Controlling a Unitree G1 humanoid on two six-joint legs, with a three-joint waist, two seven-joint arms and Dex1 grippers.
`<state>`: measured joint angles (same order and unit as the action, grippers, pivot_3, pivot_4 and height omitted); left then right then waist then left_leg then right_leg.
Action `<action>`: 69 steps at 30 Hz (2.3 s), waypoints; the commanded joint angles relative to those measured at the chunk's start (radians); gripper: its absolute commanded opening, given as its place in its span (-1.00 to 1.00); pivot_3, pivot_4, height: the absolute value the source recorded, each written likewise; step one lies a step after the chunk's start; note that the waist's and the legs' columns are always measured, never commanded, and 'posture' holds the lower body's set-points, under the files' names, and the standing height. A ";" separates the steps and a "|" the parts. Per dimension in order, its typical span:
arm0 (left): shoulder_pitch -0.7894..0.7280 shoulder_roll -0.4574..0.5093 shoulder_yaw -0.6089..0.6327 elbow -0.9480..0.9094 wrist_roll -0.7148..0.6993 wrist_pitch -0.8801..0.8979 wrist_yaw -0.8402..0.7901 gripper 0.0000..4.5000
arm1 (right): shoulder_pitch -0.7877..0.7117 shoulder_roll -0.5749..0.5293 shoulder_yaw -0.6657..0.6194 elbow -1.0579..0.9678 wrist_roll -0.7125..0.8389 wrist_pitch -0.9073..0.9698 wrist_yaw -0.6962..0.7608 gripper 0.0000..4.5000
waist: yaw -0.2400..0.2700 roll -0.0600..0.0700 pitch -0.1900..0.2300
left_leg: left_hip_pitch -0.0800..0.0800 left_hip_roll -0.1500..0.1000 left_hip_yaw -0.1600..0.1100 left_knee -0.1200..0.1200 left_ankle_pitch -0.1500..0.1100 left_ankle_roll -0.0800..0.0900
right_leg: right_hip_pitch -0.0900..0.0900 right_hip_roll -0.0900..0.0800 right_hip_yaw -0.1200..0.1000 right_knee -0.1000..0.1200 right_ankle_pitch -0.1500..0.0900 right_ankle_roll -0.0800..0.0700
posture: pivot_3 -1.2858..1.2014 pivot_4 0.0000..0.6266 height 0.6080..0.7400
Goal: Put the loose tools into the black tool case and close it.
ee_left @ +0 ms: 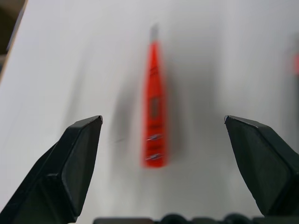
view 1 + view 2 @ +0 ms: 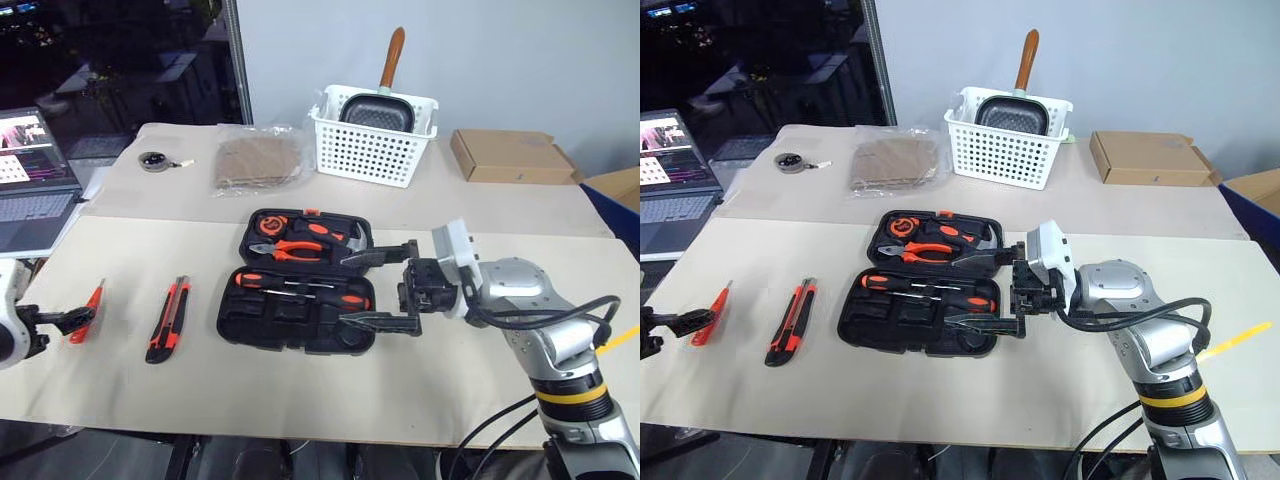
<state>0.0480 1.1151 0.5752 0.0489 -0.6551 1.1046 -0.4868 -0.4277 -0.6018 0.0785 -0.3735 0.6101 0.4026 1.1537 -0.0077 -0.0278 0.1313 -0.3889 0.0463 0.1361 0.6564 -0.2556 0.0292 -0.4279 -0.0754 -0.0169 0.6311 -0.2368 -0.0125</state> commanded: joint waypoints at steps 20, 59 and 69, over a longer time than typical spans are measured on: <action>-0.139 0.007 -0.197 0.249 0.177 -0.247 -0.316 -0.81 | 0.003 0.005 -0.011 -0.026 -0.020 -0.055 -0.021 1.00 | -0.006 0.000 0.000 | -0.002 0.001 0.003 0.000 0.003 0.008 | -0.003 -0.001 -0.001 0.002 0.001 0.000 | 0.03 -0.52 1.00; -0.884 -0.265 -1.079 0.088 0.550 -0.674 -0.913 -0.81 | 0.543 -0.320 -0.464 -0.119 -0.002 -0.043 -0.022 1.00 | 0.016 0.002 0.004 | 0.000 -0.001 0.001 0.007 0.002 0.010 | 0.005 0.017 0.006 0.001 0.001 0.005 | 0.03 -0.52 1.00; -0.916 -0.322 -1.100 0.266 0.682 -0.863 -0.979 -0.81 | 0.583 -0.337 -0.508 -0.146 0.023 -0.034 -0.007 1.00 | 0.019 0.002 0.004 | 0.000 -0.001 0.001 0.010 0.001 0.013 | 0.006 0.017 0.006 0.000 0.001 0.006 | 0.03 -0.52 1.00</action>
<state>-0.8583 0.7944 -0.5306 0.2932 0.0014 0.2613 -1.4506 0.1588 -0.9244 -0.3954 -0.4921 0.6120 0.3633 1.1458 0.0113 -0.0260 0.1349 -0.3894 0.0456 0.1370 0.6670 -0.2547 0.0419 -0.4220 -0.0588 -0.0108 0.6311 -0.2358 -0.0065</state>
